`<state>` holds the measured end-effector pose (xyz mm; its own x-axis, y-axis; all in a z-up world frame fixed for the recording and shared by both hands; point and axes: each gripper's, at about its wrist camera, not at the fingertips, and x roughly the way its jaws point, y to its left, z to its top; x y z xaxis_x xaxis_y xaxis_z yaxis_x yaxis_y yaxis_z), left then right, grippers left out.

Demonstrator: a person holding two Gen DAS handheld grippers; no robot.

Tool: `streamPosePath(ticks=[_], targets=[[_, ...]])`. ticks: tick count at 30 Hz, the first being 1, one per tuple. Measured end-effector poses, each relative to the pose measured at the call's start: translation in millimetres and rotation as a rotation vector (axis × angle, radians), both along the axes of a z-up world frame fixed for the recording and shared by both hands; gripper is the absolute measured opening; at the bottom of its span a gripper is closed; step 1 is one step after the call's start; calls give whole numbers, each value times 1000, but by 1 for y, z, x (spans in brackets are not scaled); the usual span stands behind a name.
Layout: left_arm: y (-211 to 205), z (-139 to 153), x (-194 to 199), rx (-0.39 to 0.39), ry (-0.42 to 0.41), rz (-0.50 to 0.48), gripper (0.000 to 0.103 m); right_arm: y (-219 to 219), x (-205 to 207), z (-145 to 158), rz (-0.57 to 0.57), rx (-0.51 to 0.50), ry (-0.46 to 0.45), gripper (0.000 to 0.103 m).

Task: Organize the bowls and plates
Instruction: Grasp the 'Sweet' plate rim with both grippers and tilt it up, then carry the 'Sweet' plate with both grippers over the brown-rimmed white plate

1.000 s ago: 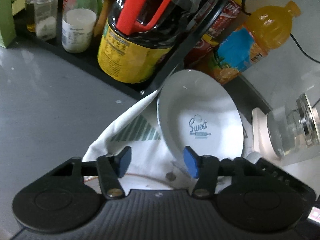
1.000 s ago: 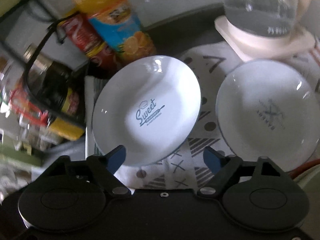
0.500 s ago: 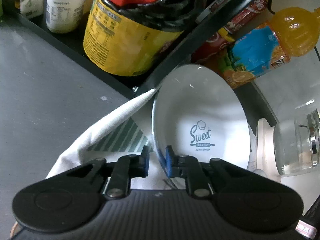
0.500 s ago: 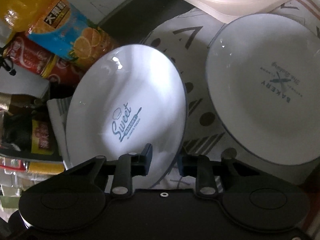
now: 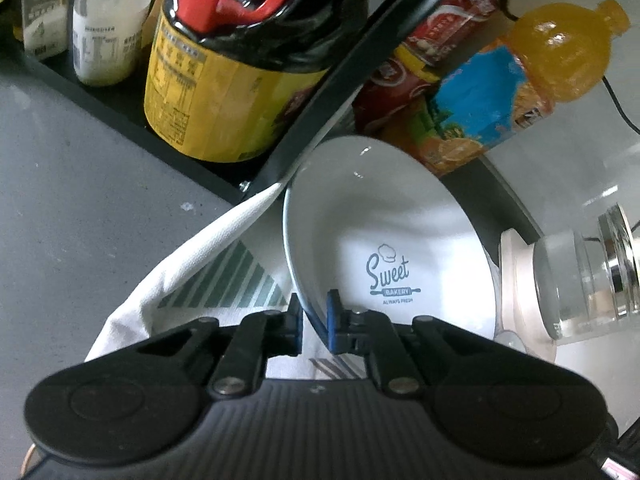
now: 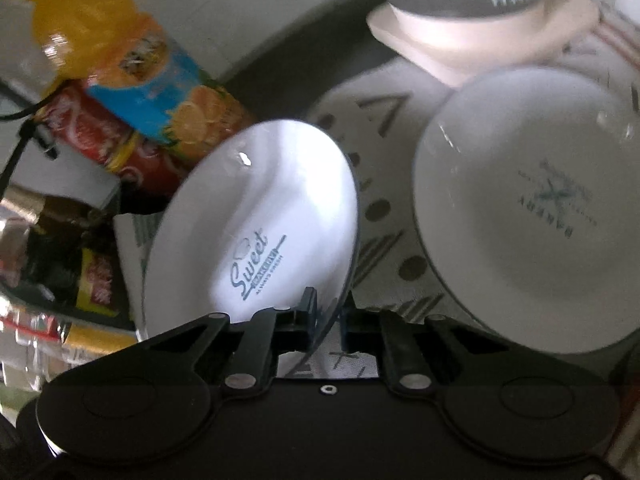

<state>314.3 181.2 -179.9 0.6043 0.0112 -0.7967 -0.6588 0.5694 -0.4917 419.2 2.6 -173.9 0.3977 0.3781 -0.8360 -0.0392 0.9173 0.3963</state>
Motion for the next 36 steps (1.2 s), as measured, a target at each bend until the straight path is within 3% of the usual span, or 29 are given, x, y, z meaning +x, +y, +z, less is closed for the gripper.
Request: streamPosePath(ticks=[15, 27, 36], targets=[[-21, 24, -28, 36, -20, -49, 10, -8, -35, 25, -6, -55, -52, 12], [-30, 43, -81, 61, -38, -14, 11, -6, -79, 56, 40, -42, -115, 13], [-39, 45, -125, 76, -32, -7, 11, -4, -121, 63, 87, -54, -134, 13]])
